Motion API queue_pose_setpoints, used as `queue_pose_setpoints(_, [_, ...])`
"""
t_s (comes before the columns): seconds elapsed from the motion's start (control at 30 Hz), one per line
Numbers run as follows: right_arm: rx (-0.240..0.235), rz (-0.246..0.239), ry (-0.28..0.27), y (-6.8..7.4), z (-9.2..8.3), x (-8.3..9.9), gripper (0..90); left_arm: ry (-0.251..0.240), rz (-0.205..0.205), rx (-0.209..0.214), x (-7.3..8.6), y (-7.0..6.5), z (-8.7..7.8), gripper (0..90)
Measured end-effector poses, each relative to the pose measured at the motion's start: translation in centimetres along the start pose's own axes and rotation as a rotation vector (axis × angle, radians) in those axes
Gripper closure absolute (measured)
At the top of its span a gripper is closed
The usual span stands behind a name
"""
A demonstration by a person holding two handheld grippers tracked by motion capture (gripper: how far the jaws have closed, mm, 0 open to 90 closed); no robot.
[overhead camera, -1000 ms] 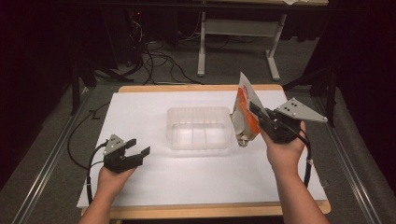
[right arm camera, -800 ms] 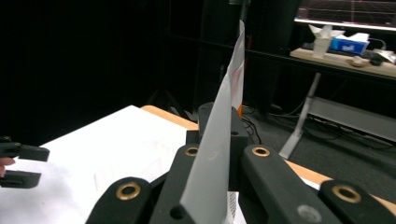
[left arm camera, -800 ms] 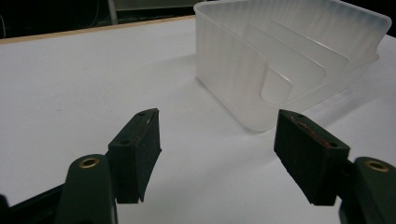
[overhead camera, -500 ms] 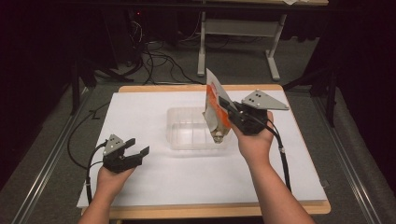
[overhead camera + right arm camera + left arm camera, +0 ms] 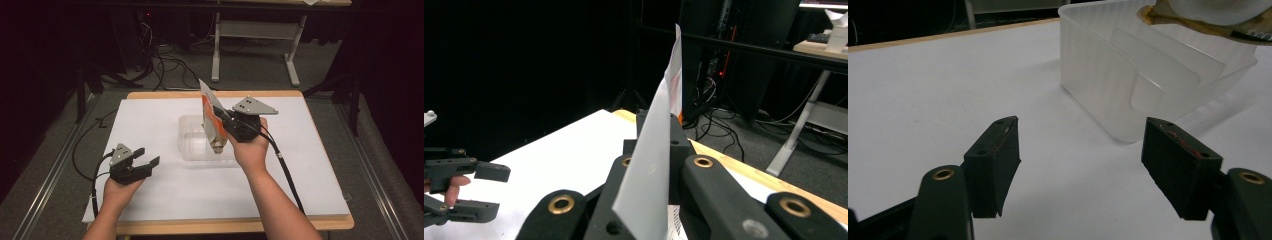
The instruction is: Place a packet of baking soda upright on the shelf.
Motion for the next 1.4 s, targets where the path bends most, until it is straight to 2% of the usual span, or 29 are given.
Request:
queue_pose_setpoints(0.27, [-0.018, 0.016, 0.02, 0.6, 2.3, 0.6, 90.0, 0.003, 0.008, 0.005, 0.0, -0.1, 0.0, 31.9])
queue_pose_setpoints(0.43, [-0.009, 0.027, 0.029, 0.7, 3.5, 0.9, 90.0, -0.005, 0.008, 0.008, -0.1, -0.2, -0.2, 31.9])
queue_pose_setpoints(1.23, [0.038, 0.048, 0.044, -0.7, 7.0, 1.6, 90.0, 0.004, 0.022, 0.02, -0.1, -0.5, 0.1, 31.9])
queue_pose_setpoints(1.4, [0.035, 0.053, 0.035, -0.7, 7.4, 1.7, 90.0, 0.005, 0.024, 0.022, -0.1, -0.6, 0.1, 31.9])
Point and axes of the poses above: each handheld gripper's, and its own axes: z roughly forward along the jaws, x roughly out of its underside, y roughly to its left, the point moved 5 cm from there along z, roughly forward along the jaws, and after that the axes turned 15 degrees about z, right-handed, at the moved point
